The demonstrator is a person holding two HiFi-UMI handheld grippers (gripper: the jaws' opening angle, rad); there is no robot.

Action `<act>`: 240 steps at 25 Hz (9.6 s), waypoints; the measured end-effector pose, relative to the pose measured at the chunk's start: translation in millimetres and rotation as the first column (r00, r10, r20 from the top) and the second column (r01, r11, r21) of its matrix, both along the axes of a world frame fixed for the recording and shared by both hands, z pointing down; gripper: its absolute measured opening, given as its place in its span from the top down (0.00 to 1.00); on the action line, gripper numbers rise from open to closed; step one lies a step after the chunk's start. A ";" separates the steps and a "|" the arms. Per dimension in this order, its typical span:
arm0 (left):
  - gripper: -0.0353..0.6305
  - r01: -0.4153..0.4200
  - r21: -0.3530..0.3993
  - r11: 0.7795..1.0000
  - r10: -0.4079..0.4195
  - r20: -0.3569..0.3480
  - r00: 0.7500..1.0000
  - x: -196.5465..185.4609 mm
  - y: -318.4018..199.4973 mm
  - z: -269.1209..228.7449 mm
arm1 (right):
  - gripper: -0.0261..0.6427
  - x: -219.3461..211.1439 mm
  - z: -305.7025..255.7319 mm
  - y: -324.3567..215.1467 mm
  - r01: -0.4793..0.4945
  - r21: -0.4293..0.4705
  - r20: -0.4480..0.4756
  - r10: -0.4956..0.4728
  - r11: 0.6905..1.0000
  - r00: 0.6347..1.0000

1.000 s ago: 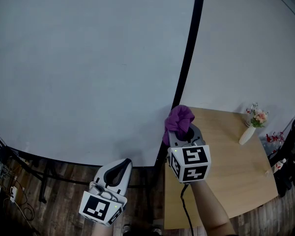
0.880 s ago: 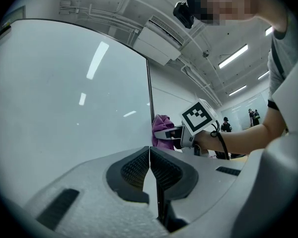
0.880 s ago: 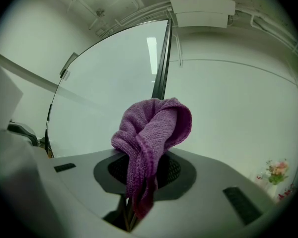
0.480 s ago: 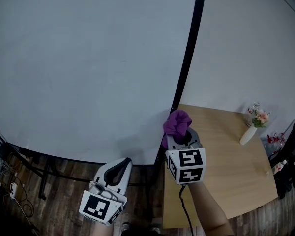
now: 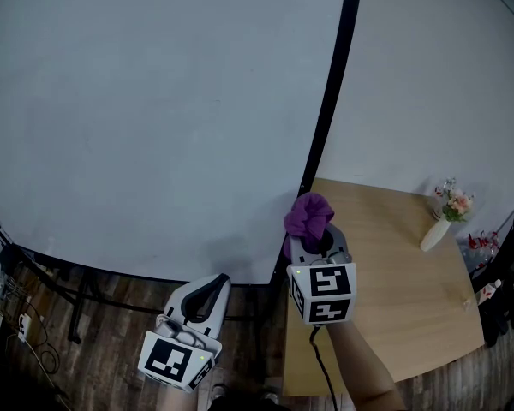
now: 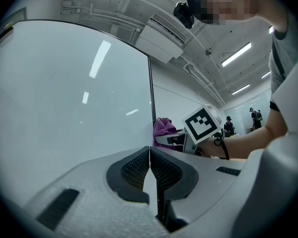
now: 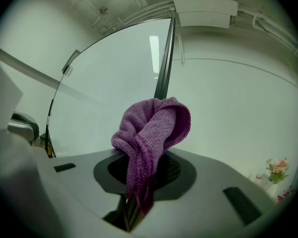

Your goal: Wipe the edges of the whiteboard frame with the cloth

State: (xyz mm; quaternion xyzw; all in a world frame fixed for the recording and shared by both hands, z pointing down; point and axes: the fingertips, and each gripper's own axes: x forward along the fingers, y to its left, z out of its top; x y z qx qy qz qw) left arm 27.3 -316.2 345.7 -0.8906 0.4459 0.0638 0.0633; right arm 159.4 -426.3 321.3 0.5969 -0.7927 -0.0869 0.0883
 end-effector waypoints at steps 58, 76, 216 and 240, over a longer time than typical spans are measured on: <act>0.92 0.022 -0.095 0.995 -0.020 0.023 1.000 -20.3 -3.8 39.1 | 0.84 -19.0 139.8 -2.0 0.021 -0.202 0.106 0.001 0.979 0.994; 0.92 0.022 -0.137 0.990 -0.015 0.049 0.999 -36.3 -5.1 57.6 | 0.84 -16.7 220.3 -5.3 -0.030 -0.374 0.121 0.081 0.927 0.989; 0.92 0.477 0.011 0.879 -0.476 0.048 0.878 -166.5 423.2 14.3 | 0.83 -131.6 61.8 442.4 0.509 -0.012 0.238 -0.492 0.861 0.837; 0.92 0.470 0.026 0.882 -0.470 0.042 0.881 -174.1 456.6 10.9 | 0.83 -139.9 61.4 481.4 0.506 -0.012 0.208 -0.493 0.862 0.845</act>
